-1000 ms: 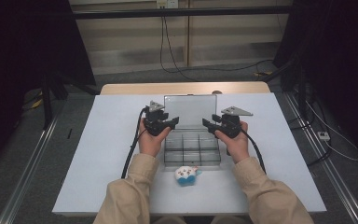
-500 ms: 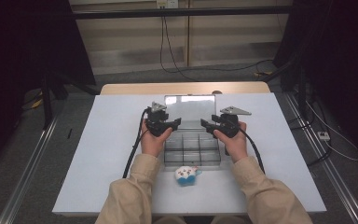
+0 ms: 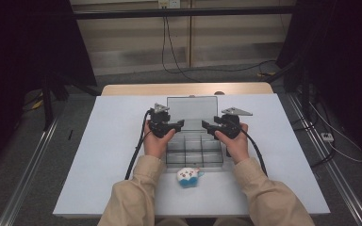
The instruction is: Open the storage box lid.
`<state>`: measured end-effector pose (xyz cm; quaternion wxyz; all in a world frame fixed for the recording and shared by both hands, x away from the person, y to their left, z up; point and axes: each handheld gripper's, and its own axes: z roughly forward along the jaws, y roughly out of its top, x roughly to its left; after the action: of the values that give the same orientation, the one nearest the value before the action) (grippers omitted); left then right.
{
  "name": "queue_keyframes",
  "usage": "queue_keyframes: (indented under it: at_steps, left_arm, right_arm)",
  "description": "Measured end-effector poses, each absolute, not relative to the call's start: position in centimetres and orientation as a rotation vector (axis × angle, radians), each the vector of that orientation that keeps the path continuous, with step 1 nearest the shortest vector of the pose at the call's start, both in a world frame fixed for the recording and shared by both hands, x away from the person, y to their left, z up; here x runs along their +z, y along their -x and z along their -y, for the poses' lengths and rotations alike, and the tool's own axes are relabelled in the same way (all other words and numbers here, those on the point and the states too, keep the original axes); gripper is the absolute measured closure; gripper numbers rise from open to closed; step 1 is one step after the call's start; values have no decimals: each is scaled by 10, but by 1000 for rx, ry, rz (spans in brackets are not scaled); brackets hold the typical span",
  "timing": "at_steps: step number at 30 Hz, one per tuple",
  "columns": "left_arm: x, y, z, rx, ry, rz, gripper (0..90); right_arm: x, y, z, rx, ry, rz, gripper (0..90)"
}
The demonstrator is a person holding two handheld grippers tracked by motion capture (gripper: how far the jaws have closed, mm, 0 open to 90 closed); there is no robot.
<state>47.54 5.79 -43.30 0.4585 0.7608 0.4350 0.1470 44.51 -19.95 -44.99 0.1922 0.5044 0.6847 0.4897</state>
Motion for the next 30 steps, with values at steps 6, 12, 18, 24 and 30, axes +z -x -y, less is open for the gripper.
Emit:
queue_keyframes:
  at_steps: [6,12,18,24,30]
  left_arm:
    - [-436,-477,-58,361,-1871,-1090,317]
    - [-438,-479,-59,338,-1872,-1105,307]
    - [-440,-480,-59,321,-1873,-1115,294]
    - [-443,-481,-58,303,-1871,-1140,259]
    - [-447,-483,-59,248,-1868,-1145,227]
  right_arm:
    - [-453,-446,199,1374,-1447,-1925,336]
    - [-455,-447,199,1373,-1465,-1923,323]
    - [-456,-447,199,1374,-1485,-1924,312]
    - [-459,-447,198,1371,-1507,-1930,267]
    - [-460,-448,199,1383,-1528,-1935,262]
